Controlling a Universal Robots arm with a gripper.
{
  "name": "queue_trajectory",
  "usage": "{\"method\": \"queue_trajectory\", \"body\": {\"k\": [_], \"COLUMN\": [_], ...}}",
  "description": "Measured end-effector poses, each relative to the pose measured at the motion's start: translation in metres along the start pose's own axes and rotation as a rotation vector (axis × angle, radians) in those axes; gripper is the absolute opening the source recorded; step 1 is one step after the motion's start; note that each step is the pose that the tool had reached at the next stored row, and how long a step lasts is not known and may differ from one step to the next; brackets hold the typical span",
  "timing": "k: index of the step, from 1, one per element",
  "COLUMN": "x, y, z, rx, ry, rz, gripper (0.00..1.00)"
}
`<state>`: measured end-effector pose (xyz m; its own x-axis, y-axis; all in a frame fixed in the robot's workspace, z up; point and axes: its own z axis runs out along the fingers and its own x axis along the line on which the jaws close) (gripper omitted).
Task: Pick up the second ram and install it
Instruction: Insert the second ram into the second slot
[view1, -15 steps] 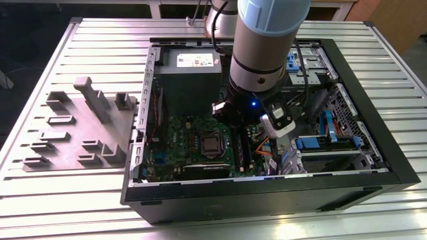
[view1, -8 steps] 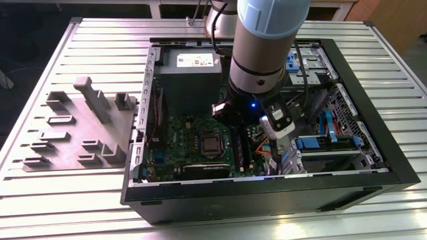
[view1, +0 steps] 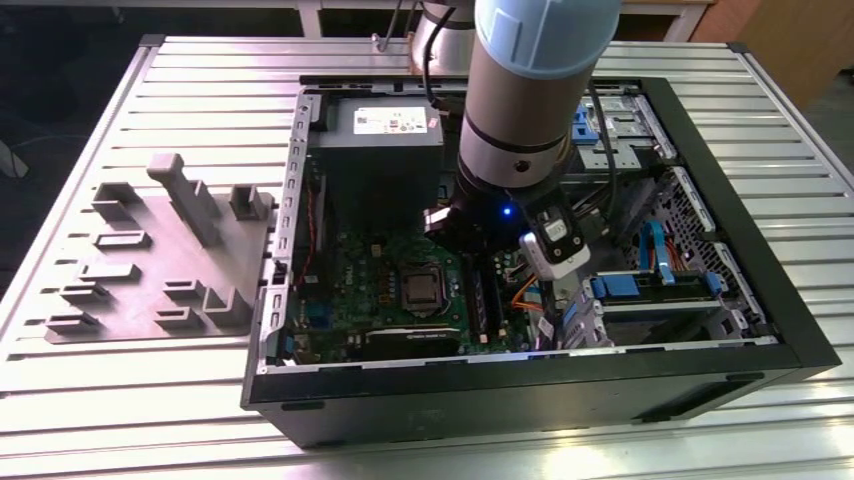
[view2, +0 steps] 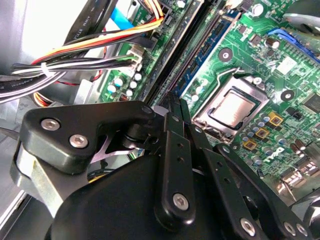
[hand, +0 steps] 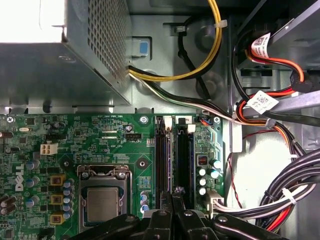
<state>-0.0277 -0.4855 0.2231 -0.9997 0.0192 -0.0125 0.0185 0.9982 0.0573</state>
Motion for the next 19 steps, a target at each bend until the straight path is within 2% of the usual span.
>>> {"method": "queue_trajectory", "body": {"k": [19], "x": [0.0000], "y": [-0.0002], "z": [0.0040], "rx": [0.0000], "ry": [-0.0001], "rz": [0.000], "gripper": [0.12]}}
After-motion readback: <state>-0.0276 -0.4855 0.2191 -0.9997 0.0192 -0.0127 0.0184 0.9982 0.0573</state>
